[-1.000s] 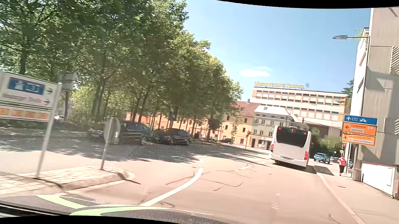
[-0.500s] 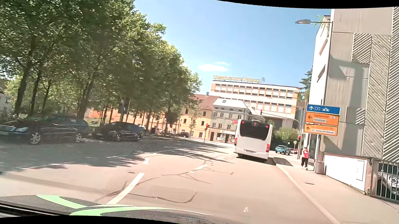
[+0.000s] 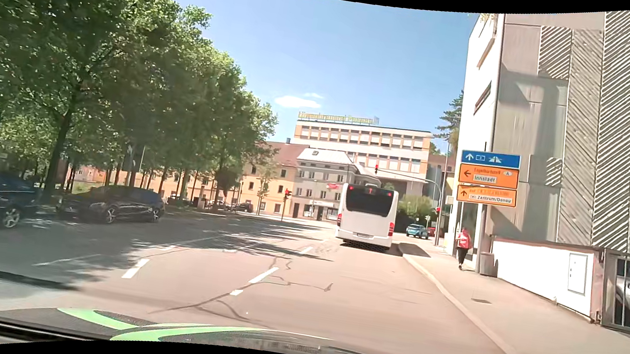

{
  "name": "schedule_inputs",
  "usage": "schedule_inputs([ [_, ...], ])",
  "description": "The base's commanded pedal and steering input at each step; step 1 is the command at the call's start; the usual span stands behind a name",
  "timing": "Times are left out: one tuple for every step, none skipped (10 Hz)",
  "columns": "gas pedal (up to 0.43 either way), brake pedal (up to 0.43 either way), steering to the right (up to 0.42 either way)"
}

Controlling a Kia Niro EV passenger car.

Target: Follow the waypoints while adhering to traffic rules and regulations

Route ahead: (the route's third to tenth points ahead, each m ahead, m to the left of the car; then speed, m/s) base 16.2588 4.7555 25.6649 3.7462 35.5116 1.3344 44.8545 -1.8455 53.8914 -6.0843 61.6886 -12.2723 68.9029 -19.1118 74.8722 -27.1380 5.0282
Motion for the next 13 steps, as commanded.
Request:
schedule_inputs([
  [0.008, 0.000, 0.121],
  [0.000, 0.000, 0.110],
  [0.000, 0.000, 0.095],
  [0.000, 0.000, 0.080],
  [0.000, 0.000, 0.070],
  [0.000, 0.000, 0.058],
  [0.000, 0.000, 0.051],
  [0.000, 0.000, 0.044],
  [0.000, 0.006, 0.038],
  [0.000, 0.030, 0.036],
  [0.000, 0.073, 0.036],
  [0.000, 0.085, 0.034],
  [0.000, 0.098, 0.031],
])
